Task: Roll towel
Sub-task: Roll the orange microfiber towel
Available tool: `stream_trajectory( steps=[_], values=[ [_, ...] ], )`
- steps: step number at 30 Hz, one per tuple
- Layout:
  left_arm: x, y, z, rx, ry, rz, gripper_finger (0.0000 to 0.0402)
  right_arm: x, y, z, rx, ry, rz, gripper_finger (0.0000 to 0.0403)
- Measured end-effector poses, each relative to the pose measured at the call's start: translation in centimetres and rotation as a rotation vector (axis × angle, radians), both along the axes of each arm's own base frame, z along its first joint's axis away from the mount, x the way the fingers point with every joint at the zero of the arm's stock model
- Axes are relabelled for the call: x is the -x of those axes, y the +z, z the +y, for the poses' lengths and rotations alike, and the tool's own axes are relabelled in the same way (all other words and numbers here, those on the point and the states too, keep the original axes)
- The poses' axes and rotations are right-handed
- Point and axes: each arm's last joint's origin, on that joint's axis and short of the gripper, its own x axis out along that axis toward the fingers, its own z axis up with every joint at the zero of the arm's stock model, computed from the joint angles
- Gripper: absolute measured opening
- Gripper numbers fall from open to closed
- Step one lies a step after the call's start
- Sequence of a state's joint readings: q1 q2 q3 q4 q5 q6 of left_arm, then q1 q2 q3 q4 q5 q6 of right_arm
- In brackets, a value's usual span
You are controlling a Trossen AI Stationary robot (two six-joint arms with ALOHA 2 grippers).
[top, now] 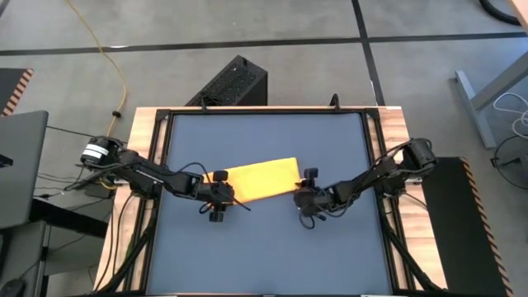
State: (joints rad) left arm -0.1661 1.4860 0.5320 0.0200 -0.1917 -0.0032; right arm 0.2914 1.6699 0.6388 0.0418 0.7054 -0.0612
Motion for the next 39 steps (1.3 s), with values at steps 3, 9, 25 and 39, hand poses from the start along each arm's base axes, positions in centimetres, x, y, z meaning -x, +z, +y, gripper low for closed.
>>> stream_trajectory(
  steps=[3,9,25,39],
  values=[
    [0.1,-0.1,0.0,-0.002,0.001,0.014,0.0169,0.5,-0.2,-0.2,0.047,-0.021,0.055,0.0062],
    [0.1,-0.1,0.0,-0.003,0.001,0.014,0.0169,0.8,-0.2,-0.5,0.064,-0.029,0.102,0.0018],
    [0.1,-0.1,0.0,-0.005,0.008,0.007,0.0169,-1.0,2.1,1.4,-0.117,0.205,0.291,0.0019],
    [1.5,1.9,-0.4,0.058,-0.001,0.009,0.0169,-1.0,2.1,1.5,-0.191,0.176,0.276,0.0023]
  ],
)
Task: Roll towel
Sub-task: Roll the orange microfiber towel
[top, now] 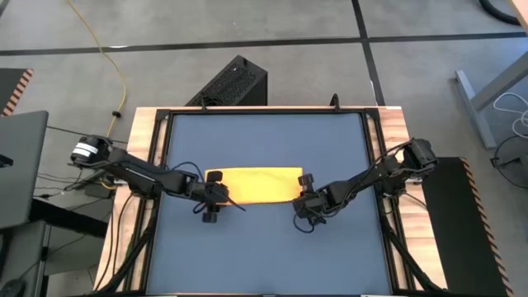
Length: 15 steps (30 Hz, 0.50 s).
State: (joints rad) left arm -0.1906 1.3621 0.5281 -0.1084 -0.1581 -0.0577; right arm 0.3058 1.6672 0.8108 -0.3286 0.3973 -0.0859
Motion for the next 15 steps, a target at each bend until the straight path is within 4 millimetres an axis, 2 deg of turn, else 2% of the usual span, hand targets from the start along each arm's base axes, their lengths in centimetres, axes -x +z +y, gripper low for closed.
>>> stream_trajectory(
  steps=[5,15],
  values=[
    [0.7,1.2,-0.2,0.024,0.014,-0.027,0.0169,0.0,0.0,0.0,-0.002,0.002,0.001,0.0023],
    [2.8,2.2,0.1,0.045,0.085,0.052,0.0169,0.0,0.0,-0.1,0.001,0.002,0.011,0.0024]
  ],
)
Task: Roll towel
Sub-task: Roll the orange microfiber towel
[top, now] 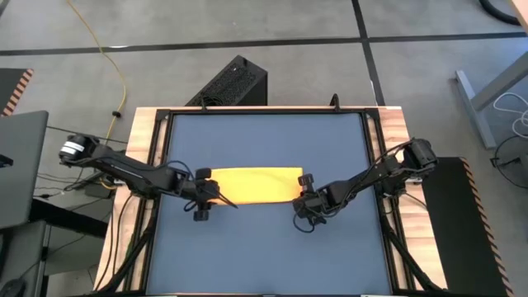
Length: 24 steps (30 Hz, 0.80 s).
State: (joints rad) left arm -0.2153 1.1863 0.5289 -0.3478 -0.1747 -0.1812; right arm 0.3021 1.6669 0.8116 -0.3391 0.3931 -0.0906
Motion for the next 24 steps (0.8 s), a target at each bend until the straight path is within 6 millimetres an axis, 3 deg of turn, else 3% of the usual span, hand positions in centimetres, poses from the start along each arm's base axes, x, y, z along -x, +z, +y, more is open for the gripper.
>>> stream_trajectory(
  steps=[9,15,24],
  values=[
    [1.0,-0.3,-0.6,0.042,0.016,0.048,0.0169,-0.3,0.0,-1.5,-0.013,-0.052,0.003,0.0024],
    [1.5,-0.9,-1.2,-0.051,0.027,0.010,0.0169,-0.5,0.0,-2.2,-0.017,-0.078,0.002,0.0024],
    [2.6,-3.5,-1.1,-0.020,0.032,-0.054,0.0169,-0.5,0.0,-2.4,-0.007,-0.088,0.001,0.0024]
  ],
)
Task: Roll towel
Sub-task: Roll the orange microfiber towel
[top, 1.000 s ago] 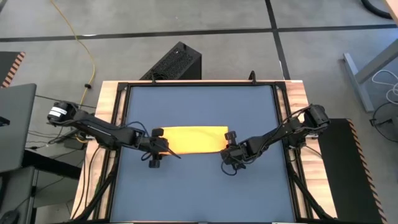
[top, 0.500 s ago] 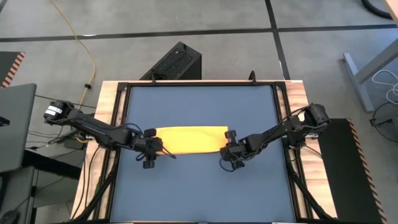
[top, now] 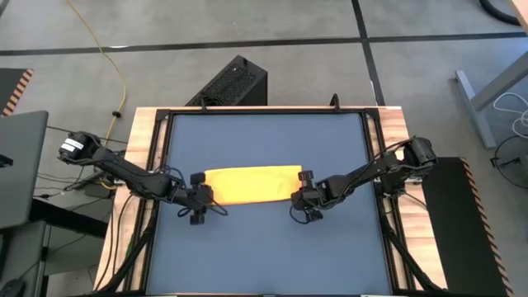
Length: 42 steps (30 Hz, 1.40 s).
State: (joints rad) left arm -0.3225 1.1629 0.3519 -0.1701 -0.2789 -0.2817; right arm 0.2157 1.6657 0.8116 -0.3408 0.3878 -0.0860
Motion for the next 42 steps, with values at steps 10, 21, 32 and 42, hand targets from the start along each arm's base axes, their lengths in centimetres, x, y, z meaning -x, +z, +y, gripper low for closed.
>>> stream_trajectory(
  steps=[10,21,32,42],
  values=[
    [0.1,-0.2,0.5,-0.073,0.051,-0.009,0.0061,-0.1,0.0,-0.6,0.004,-0.022,0.003,0.0024],
    [-1.0,1.7,0.5,-0.085,0.008,0.018,0.0002,0.5,0.0,-2.5,0.023,-0.087,0.075,0.0024],
    [-1.7,4.1,-0.3,0.082,-0.098,0.116,0.0002,0.5,0.0,-3.3,0.023,-0.116,0.085,0.0024],
    [-1.6,4.0,-1.1,0.233,-0.081,0.132,0.0052,0.6,0.0,-3.3,0.016,-0.126,0.083,0.0024]
  ],
)
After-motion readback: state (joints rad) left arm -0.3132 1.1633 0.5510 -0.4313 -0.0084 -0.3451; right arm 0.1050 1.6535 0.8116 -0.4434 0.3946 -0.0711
